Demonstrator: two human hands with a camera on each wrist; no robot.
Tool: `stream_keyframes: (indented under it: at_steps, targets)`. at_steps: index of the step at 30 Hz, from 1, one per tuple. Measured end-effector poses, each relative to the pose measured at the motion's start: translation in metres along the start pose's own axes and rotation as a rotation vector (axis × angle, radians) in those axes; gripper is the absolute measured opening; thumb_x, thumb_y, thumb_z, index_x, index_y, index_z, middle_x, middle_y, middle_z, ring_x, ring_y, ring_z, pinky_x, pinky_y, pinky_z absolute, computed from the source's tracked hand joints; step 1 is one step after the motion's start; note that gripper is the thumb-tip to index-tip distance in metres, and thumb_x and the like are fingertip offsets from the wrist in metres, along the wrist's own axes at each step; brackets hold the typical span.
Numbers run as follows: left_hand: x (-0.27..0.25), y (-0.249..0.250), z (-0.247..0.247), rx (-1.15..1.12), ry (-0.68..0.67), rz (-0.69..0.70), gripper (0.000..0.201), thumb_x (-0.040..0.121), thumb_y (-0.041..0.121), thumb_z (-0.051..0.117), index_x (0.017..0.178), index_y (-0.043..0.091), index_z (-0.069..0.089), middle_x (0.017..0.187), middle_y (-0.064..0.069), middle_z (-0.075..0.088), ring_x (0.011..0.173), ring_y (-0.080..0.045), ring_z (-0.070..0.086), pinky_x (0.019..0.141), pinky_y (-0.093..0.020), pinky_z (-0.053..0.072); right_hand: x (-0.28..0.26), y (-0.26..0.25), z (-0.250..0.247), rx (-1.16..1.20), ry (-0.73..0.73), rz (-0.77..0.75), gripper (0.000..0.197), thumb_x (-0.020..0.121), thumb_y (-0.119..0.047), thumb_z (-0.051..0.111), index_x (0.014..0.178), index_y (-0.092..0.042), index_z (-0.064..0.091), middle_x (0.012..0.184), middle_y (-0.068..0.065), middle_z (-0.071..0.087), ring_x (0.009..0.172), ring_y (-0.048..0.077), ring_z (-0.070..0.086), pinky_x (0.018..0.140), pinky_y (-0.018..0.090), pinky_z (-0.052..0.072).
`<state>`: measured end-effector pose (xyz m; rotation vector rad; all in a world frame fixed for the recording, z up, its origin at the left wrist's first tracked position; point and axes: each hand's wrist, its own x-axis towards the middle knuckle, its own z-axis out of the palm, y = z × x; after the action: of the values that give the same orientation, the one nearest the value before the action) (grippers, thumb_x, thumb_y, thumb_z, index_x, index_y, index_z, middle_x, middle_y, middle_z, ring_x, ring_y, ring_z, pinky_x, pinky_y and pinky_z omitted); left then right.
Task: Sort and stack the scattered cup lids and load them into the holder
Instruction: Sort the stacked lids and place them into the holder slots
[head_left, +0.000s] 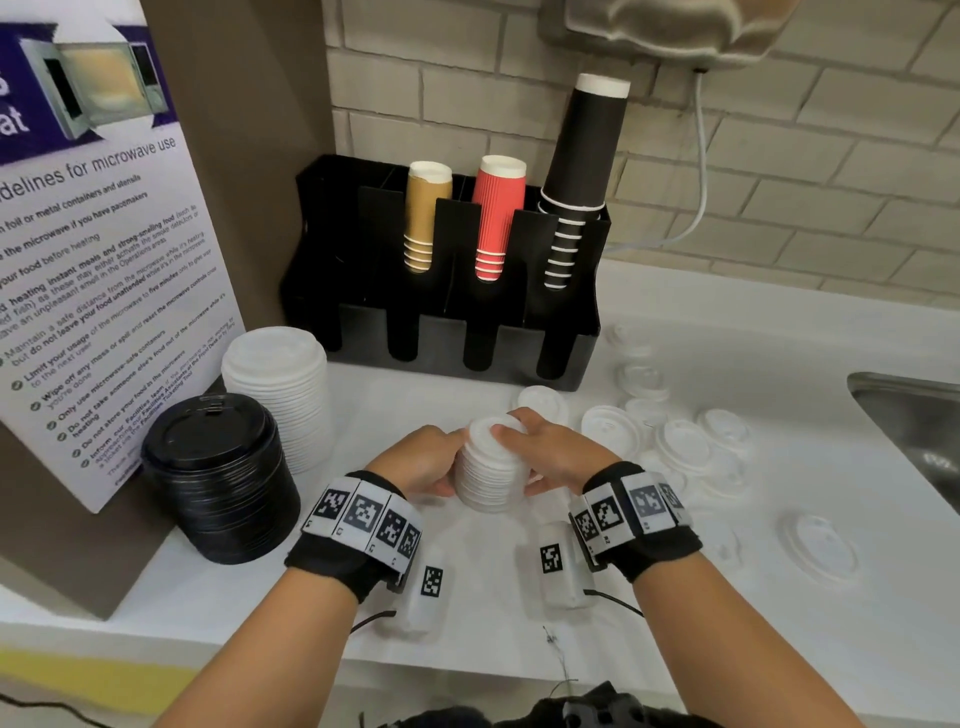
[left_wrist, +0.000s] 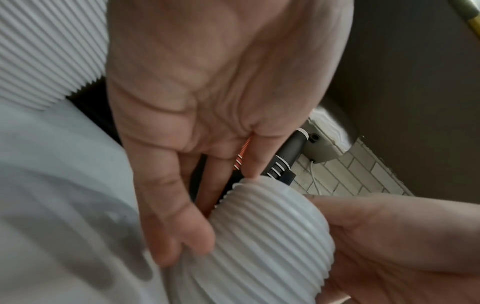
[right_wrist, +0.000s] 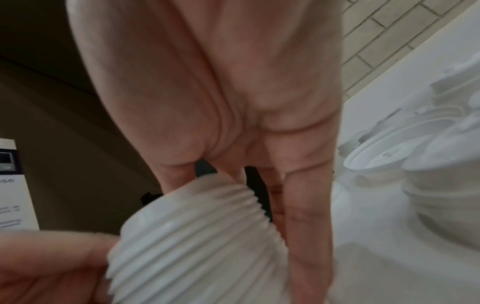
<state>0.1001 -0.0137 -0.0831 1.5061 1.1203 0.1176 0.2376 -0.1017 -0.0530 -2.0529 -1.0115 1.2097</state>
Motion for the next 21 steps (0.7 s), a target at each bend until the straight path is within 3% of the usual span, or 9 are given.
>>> stream_keyframes:
  at_steps: [2,4,7,12,15,18,21]
  targets:
    - [-0.003,0.002,0.002,-0.061,-0.017,-0.007,0.047,0.103,0.042,0.037,0.108,0.001,0.061,0.085,-0.011,0.062,0.079,-0.023,0.063,0.089,-0.037,0.054,0.001,0.000,0.000,-0.046,0.017,0.001,0.048,0.099,-0.043,0.043,0.142,-0.023,0.034,0.135,0.007,0.050,0.117,0.027,0.054,0.086,0.038,0.055]
    - [-0.005,0.004,0.005,-0.109,-0.025,-0.005,0.048,0.103,0.042,0.037,0.114,0.000,0.058,0.083,-0.009,0.061,0.075,-0.020,0.060,0.074,-0.029,0.054,0.002,-0.001,0.000,-0.068,0.025,-0.002,0.050,0.099,-0.044,0.041,0.144,-0.025,0.030,0.137,0.007,0.048,0.118,0.026,0.053,0.085,0.037,0.055]
    - [-0.007,0.006,0.007,-0.153,-0.037,-0.005,0.041,0.103,0.042,0.038,0.109,0.006,0.057,0.082,-0.005,0.058,0.071,-0.015,0.057,0.059,-0.023,0.048,0.001,-0.001,-0.002,-0.079,0.041,-0.008,0.053,0.099,-0.045,0.041,0.147,-0.029,0.025,0.139,0.007,0.046,0.118,0.025,0.052,0.081,0.034,0.055]
    - [-0.005,0.007,0.006,-0.125,-0.053,-0.018,0.039,0.102,0.043,0.039,0.105,0.009,0.058,0.087,-0.007,0.059,0.076,-0.018,0.058,0.062,-0.025,0.050,-0.001,-0.003,-0.008,-0.108,0.029,-0.004,0.055,0.098,-0.051,0.039,0.148,-0.032,0.024,0.144,0.005,0.042,0.122,0.026,0.049,0.078,0.031,0.055]
    - [-0.005,0.007,0.002,-0.101,-0.051,-0.032,0.040,0.100,0.048,0.040,0.096,0.014,0.060,0.089,-0.008,0.060,0.079,-0.020,0.058,0.067,-0.028,0.050,0.000,-0.012,-0.029,-0.166,0.107,-0.005,0.055,0.098,-0.051,0.037,0.145,-0.022,0.035,0.141,0.007,0.044,0.117,0.025,0.050,0.069,0.028,0.053]
    - [-0.003,0.007,-0.005,-0.074,-0.046,-0.021,0.043,0.098,0.053,0.041,0.114,0.016,0.058,0.101,-0.004,0.060,0.091,-0.020,0.059,0.074,-0.032,0.049,0.015,-0.019,-0.057,-0.535,0.198,-0.017,0.053,0.101,-0.042,0.037,0.138,-0.005,0.045,0.141,0.014,0.046,0.123,0.028,0.048,0.096,0.036,0.044]
    - [-0.005,0.010,-0.009,-0.057,-0.016,0.016,0.041,0.097,0.053,0.042,0.119,0.020,0.052,0.111,-0.003,0.056,0.094,-0.019,0.057,0.082,-0.035,0.046,0.035,-0.023,-0.069,-0.848,0.120,0.012,0.054,0.100,-0.036,0.044,0.146,-0.010,0.037,0.152,0.009,0.034,0.138,0.026,0.034,0.110,0.032,0.026]
